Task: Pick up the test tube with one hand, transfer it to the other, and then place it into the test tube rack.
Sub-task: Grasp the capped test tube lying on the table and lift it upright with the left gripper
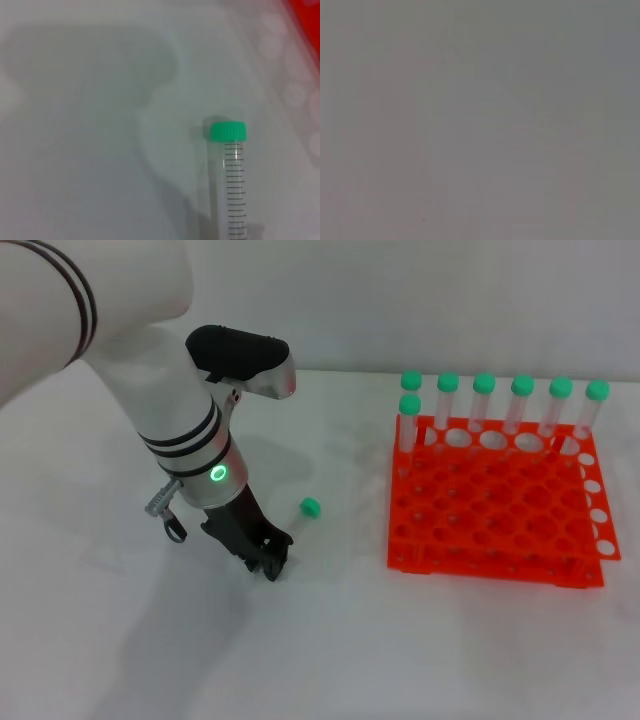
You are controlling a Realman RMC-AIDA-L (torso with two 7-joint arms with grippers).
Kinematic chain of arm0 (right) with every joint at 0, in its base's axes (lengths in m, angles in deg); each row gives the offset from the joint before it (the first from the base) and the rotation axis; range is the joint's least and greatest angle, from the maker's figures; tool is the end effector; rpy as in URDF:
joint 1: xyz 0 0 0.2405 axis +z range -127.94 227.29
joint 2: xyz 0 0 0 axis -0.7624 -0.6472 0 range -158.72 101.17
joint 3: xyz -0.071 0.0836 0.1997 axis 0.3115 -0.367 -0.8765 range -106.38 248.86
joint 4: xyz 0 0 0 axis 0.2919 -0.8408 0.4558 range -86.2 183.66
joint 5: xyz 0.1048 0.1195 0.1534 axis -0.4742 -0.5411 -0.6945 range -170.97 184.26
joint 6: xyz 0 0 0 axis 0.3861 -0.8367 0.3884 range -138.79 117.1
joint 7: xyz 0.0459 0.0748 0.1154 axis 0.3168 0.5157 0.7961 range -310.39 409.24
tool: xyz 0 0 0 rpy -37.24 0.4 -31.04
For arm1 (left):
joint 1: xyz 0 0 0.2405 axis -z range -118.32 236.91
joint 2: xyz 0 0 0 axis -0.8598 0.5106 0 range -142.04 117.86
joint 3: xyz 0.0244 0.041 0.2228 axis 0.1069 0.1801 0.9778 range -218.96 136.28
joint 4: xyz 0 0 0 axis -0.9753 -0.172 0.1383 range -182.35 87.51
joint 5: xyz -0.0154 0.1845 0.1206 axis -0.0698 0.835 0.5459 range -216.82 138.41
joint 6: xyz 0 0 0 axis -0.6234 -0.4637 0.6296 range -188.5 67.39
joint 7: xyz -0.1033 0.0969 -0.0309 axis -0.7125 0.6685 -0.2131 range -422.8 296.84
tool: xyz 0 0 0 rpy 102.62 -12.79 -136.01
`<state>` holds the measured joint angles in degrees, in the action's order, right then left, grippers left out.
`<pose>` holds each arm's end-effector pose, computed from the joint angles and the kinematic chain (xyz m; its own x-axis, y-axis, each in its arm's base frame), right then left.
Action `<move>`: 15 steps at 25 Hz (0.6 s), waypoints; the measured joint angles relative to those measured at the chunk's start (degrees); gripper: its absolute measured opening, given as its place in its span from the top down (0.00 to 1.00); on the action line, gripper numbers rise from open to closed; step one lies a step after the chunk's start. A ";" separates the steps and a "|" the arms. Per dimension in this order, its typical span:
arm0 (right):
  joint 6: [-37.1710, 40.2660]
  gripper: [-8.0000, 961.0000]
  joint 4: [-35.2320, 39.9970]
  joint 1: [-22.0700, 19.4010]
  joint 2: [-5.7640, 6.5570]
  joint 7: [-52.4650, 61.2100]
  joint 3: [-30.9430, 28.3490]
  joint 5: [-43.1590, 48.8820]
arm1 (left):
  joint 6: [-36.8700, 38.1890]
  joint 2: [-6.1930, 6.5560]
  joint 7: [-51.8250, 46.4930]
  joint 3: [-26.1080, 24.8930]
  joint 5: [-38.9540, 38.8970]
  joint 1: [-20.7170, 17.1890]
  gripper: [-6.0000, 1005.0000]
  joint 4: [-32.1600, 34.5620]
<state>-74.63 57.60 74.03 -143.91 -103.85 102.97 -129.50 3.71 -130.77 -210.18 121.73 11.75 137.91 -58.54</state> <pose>0.3736 0.3320 0.0926 0.6483 0.0723 -0.7579 -0.7612 0.0780 -0.6438 -0.1730 0.4060 -0.0578 0.4491 0.8580 -0.2491 0.7028 -0.5114 -0.4945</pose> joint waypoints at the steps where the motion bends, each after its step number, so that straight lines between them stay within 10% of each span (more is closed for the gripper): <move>1: -0.17 0.13 0.00 -0.21 0.00 0.06 0.00 0.00 | -0.24 -0.03 0.38 -0.01 -0.05 -0.05 0.60 0.04; 7: -0.32 0.13 0.02 -0.42 0.07 0.21 -0.36 0.01 | -2.28 -0.09 1.70 -0.12 -1.27 0.03 0.80 0.28; 15: -0.11 0.13 0.07 0.04 0.12 0.14 -0.44 0.01 | -12.18 1.08 8.71 -0.13 -12.19 -0.75 0.80 -2.51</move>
<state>-74.74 57.67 74.08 -143.79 -103.72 102.52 -129.49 -8.47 -129.69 -201.47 121.60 -0.43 137.16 -61.05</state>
